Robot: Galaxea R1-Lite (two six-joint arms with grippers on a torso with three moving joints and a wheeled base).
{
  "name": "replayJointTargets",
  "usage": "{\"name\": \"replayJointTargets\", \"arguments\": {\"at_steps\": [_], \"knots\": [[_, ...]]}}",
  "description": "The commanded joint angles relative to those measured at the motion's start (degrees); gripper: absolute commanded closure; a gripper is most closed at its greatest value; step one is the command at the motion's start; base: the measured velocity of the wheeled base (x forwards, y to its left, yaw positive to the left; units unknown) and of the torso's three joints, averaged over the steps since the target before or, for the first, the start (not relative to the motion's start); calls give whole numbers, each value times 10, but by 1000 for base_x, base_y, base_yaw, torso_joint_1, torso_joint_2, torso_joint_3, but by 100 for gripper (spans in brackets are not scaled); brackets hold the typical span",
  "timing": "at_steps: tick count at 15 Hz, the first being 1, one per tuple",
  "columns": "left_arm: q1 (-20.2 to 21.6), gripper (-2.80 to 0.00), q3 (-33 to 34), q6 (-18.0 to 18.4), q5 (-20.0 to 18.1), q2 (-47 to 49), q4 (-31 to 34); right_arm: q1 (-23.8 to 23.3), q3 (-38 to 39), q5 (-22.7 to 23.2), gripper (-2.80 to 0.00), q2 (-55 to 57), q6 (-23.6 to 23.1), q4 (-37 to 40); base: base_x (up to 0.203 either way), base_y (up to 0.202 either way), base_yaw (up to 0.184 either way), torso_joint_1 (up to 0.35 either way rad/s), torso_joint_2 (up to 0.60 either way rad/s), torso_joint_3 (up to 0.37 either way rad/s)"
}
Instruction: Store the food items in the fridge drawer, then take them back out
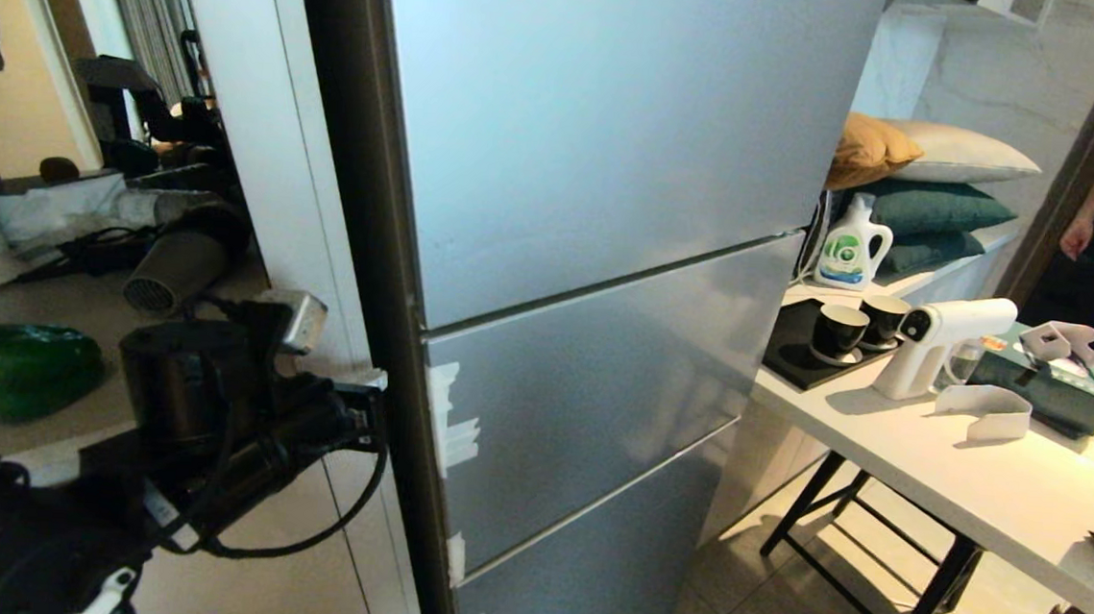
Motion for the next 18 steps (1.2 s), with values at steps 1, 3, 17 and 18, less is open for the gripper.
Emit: {"name": "replayJointTargets", "arguments": {"at_steps": [1,3,17,18], "knots": [[-7,0,-15,0,8,12,-4,0,0,0,0,1,0,0,0,0,0,0,0,0],[-11,0,-23,0,12,16,-4,0,1,0,0,1,0,0,0,0,0,0,0,0],[-74,0,-19,-35,6,28,-18,0,0,0,0,1,1,0,0,0,0,0,0,0],[-80,0,-18,-37,5,32,-28,0,0,1,0,1,0,0,0,0,0,0,0,0]]}}
